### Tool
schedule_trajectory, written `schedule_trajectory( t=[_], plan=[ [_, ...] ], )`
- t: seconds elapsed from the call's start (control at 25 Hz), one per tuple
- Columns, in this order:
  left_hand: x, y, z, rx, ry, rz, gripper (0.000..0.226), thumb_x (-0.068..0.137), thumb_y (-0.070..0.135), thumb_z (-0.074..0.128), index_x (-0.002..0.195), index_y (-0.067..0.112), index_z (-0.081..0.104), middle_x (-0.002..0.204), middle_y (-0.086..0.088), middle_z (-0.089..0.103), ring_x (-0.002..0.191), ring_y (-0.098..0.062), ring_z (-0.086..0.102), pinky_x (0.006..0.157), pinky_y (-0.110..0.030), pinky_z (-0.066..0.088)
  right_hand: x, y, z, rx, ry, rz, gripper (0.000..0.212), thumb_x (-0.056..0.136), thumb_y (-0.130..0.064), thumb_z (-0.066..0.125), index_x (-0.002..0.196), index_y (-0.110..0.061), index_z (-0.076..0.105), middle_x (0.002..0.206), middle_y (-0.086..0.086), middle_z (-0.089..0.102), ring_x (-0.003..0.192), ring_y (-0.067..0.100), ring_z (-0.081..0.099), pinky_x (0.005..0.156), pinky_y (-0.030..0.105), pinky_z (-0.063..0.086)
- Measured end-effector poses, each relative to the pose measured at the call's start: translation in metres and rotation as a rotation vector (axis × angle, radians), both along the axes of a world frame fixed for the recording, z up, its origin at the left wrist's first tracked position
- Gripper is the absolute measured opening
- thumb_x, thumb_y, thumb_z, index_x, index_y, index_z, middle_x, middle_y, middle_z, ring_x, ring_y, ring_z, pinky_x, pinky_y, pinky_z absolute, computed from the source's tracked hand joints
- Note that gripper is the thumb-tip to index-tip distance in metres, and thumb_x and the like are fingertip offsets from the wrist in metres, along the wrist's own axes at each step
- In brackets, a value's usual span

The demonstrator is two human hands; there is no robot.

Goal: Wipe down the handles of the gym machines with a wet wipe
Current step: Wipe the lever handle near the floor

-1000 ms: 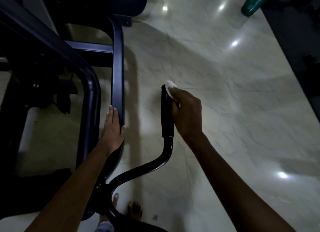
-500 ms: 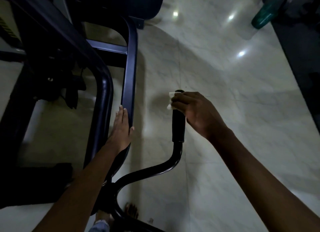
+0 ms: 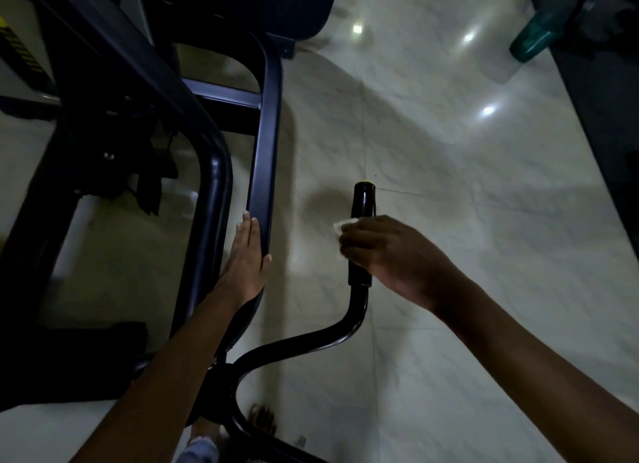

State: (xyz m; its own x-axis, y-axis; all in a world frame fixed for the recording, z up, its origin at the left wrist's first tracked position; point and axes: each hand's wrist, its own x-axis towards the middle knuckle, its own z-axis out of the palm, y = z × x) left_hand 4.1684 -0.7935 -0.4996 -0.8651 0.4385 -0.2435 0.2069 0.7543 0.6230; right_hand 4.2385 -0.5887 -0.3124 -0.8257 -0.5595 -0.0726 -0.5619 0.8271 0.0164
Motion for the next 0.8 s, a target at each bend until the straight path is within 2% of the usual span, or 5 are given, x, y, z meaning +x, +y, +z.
schedule_trajectory(
  t=[0.2, 0.48, 0.64, 0.72, 0.8],
  plan=[
    [0.006, -0.001, -0.004, 0.050, 0.014, 0.049, 0.070, 0.097, 0.016, 0.046, 0.148, 0.000, 0.001, 0.158, -0.015, -0.010, 0.147, -0.027, -0.004, 0.119, -0.032, 0.005, 0.016, 0.006, 0.009, -0.088, 0.069, 0.012, 0.029, 0.085, -0.015, 0.043, 0.088, -0.011, 0.072, 0.096, 0.004, 0.070, 0.097, 0.021, 0.066, 0.082, 0.031, 0.051],
    [0.023, 0.001, 0.002, 0.139, -0.064, 0.221, 0.067, 0.100, 0.026, 0.040, 0.151, 0.018, -0.002, 0.160, -0.005, -0.008, 0.146, -0.024, 0.007, 0.111, -0.040, 0.027, 0.034, 0.008, 0.004, -0.083, 0.084, 0.178, 0.023, 0.088, -0.007, 0.049, 0.089, -0.010, 0.072, 0.098, 0.002, 0.070, 0.101, 0.020, 0.064, 0.087, 0.029, 0.049],
    [0.024, 0.001, 0.003, 0.136, -0.080, 0.231, 0.067, 0.100, 0.028, 0.039, 0.151, 0.021, -0.004, 0.160, -0.003, -0.009, 0.146, -0.024, 0.008, 0.110, -0.041, 0.028, 0.012, 0.008, 0.005, 0.007, 0.027, 0.194, 0.020, 0.084, -0.007, 0.051, 0.089, -0.011, 0.070, 0.096, 0.003, 0.068, 0.102, 0.023, 0.063, 0.092, 0.031, 0.045],
    [0.024, 0.000, 0.003, 0.137, -0.075, 0.223, 0.067, 0.100, 0.027, 0.039, 0.151, 0.020, -0.003, 0.160, -0.004, -0.009, 0.146, -0.024, 0.008, 0.111, -0.040, 0.027, -0.005, 0.010, 0.005, 0.056, -0.029, 0.159, 0.013, 0.077, -0.004, 0.063, 0.087, -0.010, 0.069, 0.093, 0.005, 0.069, 0.098, 0.026, 0.064, 0.088, 0.037, 0.051],
    [0.025, -0.001, 0.003, 0.132, -0.074, 0.215, 0.067, 0.100, 0.026, 0.039, 0.151, 0.019, -0.003, 0.160, -0.004, -0.010, 0.146, -0.024, 0.008, 0.112, -0.039, 0.026, -0.020, 0.011, 0.006, 0.115, -0.081, 0.098, 0.018, 0.072, -0.003, 0.071, 0.088, -0.010, 0.069, 0.094, 0.006, 0.069, 0.097, 0.026, 0.064, 0.086, 0.039, 0.052]
  ],
)
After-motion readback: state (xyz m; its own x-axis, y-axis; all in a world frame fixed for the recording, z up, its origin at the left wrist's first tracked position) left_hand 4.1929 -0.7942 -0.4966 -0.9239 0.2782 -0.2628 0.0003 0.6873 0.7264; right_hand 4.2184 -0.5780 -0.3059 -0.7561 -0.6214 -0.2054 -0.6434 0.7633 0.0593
